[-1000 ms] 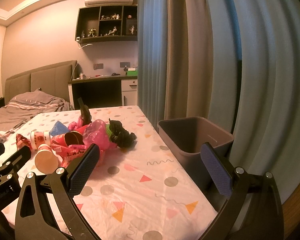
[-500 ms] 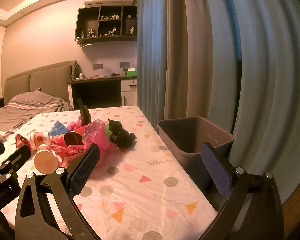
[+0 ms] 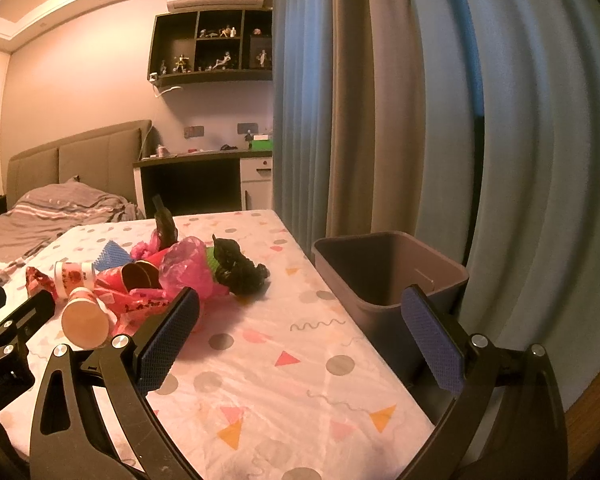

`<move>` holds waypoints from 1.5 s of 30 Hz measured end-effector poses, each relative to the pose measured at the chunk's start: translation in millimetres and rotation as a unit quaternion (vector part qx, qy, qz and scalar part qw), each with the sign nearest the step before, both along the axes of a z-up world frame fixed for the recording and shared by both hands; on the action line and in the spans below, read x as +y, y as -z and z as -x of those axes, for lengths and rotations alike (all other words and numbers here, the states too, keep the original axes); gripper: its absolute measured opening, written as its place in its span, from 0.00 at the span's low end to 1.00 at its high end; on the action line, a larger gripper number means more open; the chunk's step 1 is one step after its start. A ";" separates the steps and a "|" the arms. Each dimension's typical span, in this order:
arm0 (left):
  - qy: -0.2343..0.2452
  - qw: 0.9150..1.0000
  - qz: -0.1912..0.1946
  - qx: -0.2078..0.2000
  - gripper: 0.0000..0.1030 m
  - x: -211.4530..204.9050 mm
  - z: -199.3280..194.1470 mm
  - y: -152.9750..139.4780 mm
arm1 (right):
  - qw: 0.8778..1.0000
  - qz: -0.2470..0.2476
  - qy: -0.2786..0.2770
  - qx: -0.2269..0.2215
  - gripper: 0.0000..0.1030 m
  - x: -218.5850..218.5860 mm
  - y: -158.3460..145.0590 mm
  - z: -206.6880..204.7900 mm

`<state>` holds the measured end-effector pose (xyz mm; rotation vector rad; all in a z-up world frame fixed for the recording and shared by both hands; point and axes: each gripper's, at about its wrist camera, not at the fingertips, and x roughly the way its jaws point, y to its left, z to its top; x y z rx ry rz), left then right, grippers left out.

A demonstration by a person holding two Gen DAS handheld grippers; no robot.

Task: Collect trash
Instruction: 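Close the left gripper on the red wrapper while the right gripper approaches the pink bag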

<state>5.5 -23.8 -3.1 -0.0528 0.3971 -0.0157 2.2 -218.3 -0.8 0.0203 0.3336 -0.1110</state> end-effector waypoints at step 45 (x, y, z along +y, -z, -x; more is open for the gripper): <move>0.071 0.987 0.090 0.113 0.07 20.5 -123.1 54.9 | 0.998 -0.025 -0.038 0.051 0.92 -12.6 35.9 -83.0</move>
